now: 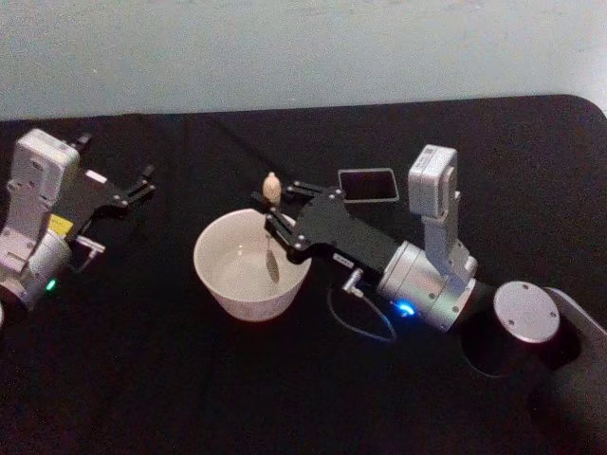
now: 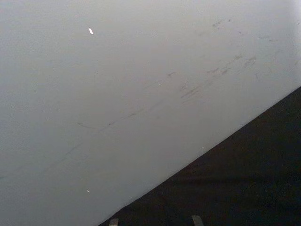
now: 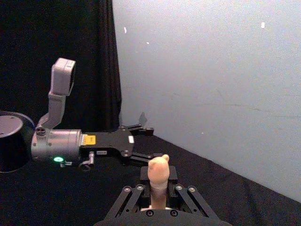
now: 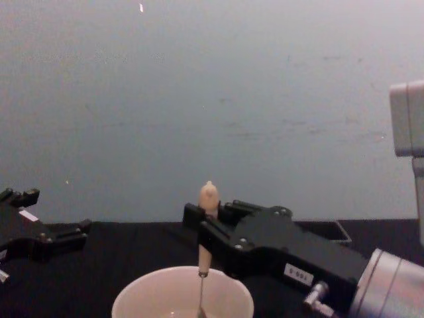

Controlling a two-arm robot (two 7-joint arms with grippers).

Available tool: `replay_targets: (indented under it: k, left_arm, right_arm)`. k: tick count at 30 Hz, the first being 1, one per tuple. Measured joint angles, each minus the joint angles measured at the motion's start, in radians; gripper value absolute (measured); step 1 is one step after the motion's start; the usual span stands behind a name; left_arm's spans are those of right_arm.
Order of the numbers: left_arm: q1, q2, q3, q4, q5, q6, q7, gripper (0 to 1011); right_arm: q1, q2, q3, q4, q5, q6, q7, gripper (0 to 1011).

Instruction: Pick up the stirring spoon with one hand, stir inside the cup, then place it back in its original position.

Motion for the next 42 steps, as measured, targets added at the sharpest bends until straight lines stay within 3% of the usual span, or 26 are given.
replay_targets:
  k: [10, 20, 33, 42]
  left_arm:
    - [0.000, 0.000, 0.000, 0.000, 0.000, 0.000, 0.000, 1001]
    - [0.000, 0.000, 0.000, 0.000, 0.000, 0.000, 0.000, 1001]
    - [0.000, 0.000, 0.000, 0.000, 0.000, 0.000, 0.000, 1001]
    - [0.000, 0.000, 0.000, 0.000, 0.000, 0.000, 0.000, 1001]
  right_arm:
    - [0.002, -0.016, -0.033, 0.005, -0.008, 0.007, 0.002, 214]
    - [0.038, -0.063, -0.052, 0.061, -0.031, -0.004, -0.014, 214]
    - [0.089, -0.117, -0.031, 0.147, -0.065, -0.030, -0.063, 214]
    - [0.092, -0.117, -0.007, 0.160, -0.077, -0.033, -0.075, 214]
